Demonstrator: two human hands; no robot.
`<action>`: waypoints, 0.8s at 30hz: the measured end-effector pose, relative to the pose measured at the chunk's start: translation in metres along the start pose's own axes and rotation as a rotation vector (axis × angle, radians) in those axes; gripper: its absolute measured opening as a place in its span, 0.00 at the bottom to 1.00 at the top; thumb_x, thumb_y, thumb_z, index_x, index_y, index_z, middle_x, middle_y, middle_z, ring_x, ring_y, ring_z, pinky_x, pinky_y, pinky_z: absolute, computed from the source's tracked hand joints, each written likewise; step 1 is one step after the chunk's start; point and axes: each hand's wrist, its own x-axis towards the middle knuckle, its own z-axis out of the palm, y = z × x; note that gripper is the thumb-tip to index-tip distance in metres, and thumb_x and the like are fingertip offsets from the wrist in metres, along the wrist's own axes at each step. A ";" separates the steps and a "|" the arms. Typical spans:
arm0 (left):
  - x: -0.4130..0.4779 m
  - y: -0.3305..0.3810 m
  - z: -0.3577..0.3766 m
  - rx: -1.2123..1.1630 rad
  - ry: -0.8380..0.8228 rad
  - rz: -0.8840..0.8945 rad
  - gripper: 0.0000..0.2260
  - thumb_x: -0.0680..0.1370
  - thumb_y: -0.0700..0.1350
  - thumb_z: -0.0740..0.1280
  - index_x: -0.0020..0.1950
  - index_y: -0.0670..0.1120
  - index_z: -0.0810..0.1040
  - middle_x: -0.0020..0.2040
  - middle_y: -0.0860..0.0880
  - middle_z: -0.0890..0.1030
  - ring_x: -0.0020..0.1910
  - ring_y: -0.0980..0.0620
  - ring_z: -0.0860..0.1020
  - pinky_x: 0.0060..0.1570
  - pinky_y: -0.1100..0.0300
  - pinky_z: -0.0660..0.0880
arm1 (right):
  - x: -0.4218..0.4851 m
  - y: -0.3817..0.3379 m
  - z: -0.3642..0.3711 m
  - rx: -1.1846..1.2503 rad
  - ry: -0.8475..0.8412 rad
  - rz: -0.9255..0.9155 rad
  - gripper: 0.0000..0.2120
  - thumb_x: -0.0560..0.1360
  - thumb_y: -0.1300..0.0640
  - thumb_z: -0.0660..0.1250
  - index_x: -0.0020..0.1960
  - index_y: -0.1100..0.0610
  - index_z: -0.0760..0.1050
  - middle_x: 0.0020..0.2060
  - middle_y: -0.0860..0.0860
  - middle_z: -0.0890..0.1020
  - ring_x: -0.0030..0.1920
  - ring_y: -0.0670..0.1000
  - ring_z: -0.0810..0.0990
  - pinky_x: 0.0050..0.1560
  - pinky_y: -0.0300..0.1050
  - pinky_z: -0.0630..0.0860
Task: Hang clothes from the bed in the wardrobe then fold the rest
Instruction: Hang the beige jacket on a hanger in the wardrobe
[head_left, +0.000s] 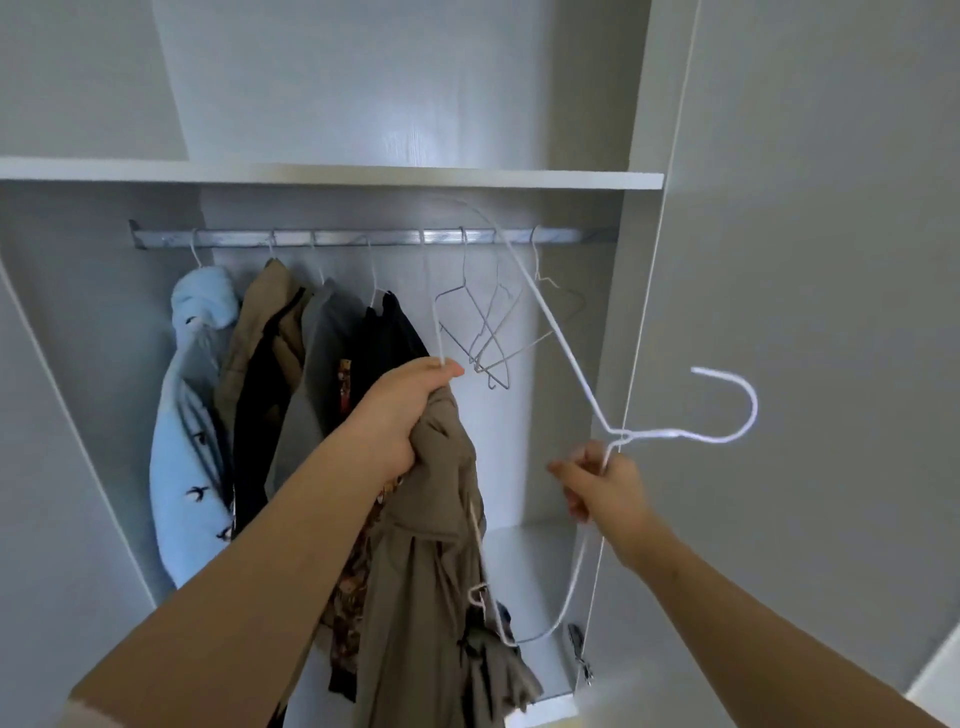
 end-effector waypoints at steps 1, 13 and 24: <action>-0.001 0.000 0.005 0.057 0.018 0.020 0.04 0.77 0.42 0.65 0.43 0.47 0.79 0.35 0.48 0.73 0.32 0.52 0.73 0.36 0.60 0.74 | -0.002 -0.009 0.000 0.114 -0.022 -0.029 0.13 0.70 0.64 0.70 0.31 0.57 0.68 0.19 0.48 0.71 0.22 0.49 0.68 0.23 0.36 0.66; 0.002 0.013 -0.044 0.048 0.166 0.119 0.05 0.78 0.36 0.62 0.49 0.44 0.76 0.43 0.45 0.77 0.37 0.52 0.75 0.37 0.60 0.74 | -0.002 -0.044 0.011 0.372 0.098 -0.011 0.20 0.80 0.55 0.58 0.32 0.59 0.74 0.17 0.48 0.62 0.18 0.44 0.59 0.19 0.32 0.56; 0.012 0.056 -0.079 0.547 0.210 0.402 0.11 0.78 0.32 0.60 0.52 0.40 0.81 0.41 0.50 0.77 0.41 0.55 0.74 0.41 0.69 0.72 | 0.010 -0.043 0.007 0.317 0.134 0.051 0.20 0.80 0.59 0.56 0.29 0.59 0.61 0.15 0.47 0.57 0.15 0.44 0.55 0.19 0.28 0.53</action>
